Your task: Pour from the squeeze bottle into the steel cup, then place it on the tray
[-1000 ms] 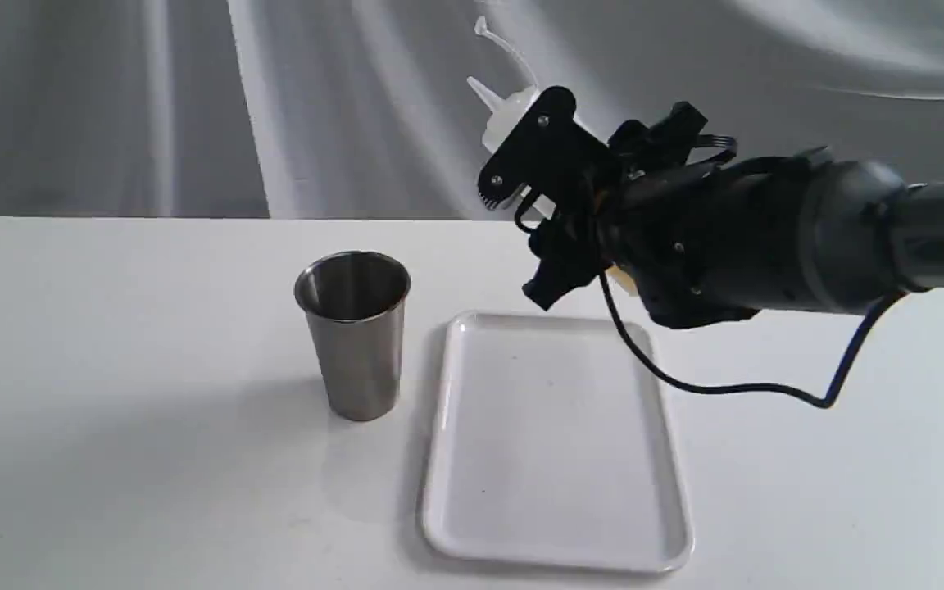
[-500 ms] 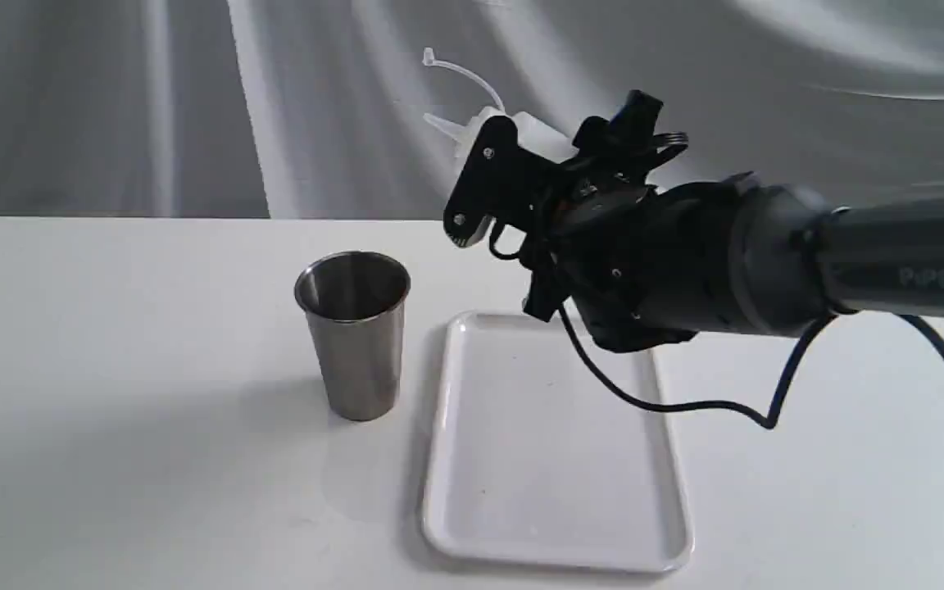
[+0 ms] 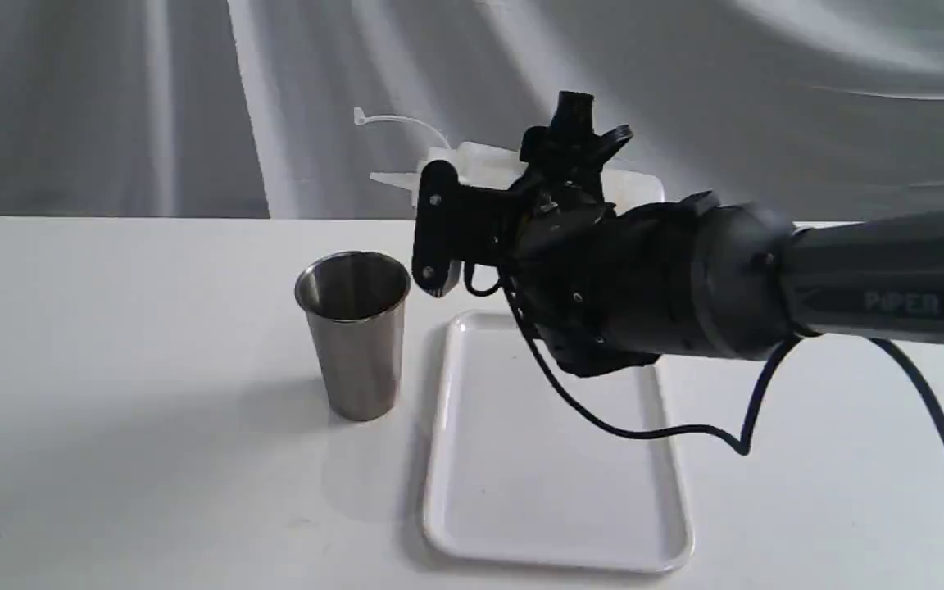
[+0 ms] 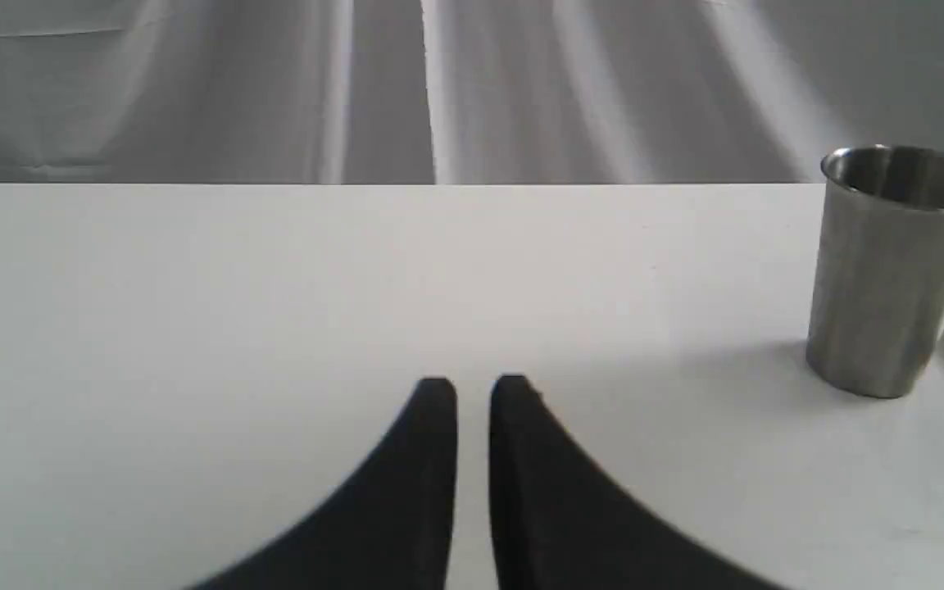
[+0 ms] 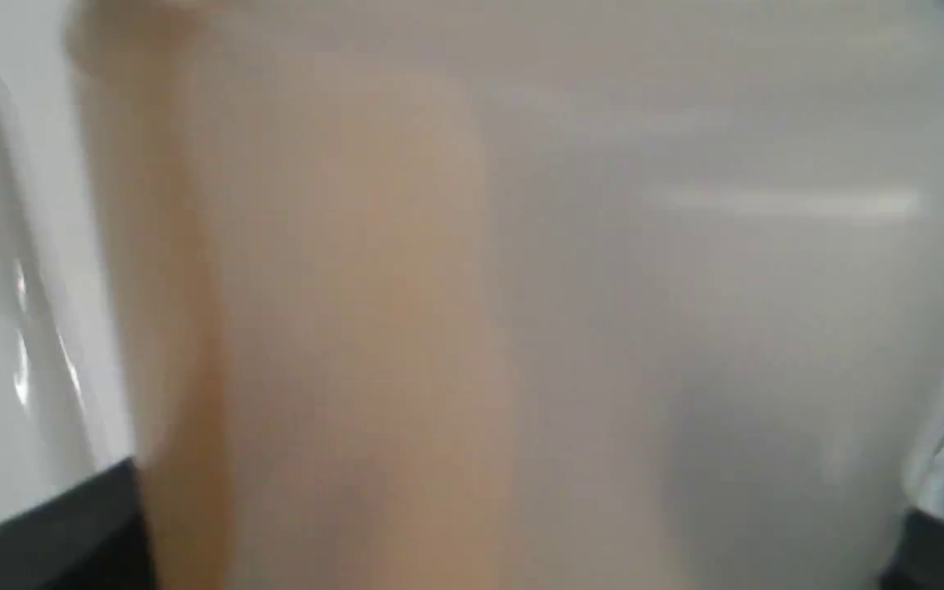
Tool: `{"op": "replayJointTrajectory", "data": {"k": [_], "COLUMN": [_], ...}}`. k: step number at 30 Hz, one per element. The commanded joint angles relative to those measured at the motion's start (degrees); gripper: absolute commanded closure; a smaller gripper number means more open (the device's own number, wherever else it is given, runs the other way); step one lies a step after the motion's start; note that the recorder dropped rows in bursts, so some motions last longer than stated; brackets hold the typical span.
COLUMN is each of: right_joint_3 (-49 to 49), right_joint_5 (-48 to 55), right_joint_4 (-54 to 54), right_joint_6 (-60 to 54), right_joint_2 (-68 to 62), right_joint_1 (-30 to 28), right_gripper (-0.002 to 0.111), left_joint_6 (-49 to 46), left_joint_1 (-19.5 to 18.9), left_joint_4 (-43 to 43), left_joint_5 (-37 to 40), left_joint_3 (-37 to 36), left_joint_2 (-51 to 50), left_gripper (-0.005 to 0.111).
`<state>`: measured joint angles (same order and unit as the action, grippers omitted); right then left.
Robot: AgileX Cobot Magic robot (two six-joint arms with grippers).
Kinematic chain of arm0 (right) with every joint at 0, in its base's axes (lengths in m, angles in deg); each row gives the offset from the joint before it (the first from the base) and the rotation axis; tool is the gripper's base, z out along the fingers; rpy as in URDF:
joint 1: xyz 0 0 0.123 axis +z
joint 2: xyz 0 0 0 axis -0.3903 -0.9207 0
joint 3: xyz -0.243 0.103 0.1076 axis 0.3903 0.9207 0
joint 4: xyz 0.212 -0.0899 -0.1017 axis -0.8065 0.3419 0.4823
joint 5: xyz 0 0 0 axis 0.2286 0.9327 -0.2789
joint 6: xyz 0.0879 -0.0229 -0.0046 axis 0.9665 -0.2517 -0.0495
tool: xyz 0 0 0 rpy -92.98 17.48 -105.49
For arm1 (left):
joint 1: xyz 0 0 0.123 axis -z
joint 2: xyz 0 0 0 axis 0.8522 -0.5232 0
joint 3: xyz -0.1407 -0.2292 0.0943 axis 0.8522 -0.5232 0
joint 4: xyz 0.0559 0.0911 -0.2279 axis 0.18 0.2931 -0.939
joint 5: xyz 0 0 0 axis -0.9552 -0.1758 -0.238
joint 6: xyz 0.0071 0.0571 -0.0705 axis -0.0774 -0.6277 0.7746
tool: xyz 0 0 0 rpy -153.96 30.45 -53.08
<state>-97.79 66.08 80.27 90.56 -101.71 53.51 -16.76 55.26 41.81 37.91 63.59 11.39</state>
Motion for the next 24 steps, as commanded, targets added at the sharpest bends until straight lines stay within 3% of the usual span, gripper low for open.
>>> {"op": "replayJointTrajectory", "data": {"k": [1, 9, 24], "right_joint_3": [-0.46, -0.46, -0.46], "right_joint_5": [2.69, 3.19, 3.80], "right_joint_4": [1.11, 1.11, 1.11], "right_joint_6": [-3.01, -11.60, -17.67], "right_joint_2": [0.60, 0.60, 0.60], "right_joint_1": [0.14, 0.36, 0.85], "right_gripper": [0.108, 0.108, 0.108], "left_joint_6": [0.25, 0.11, 0.28], "left_joint_1": [0.13, 0.13, 0.13], "left_joint_4": [0.02, 0.02, 0.02], "left_joint_5": [-0.41, -0.41, -0.41], "left_joint_3": [-0.25, -0.25, -0.25], "left_joint_2": [0.15, 0.15, 0.15], "left_gripper": [0.098, 0.098, 0.098]}}
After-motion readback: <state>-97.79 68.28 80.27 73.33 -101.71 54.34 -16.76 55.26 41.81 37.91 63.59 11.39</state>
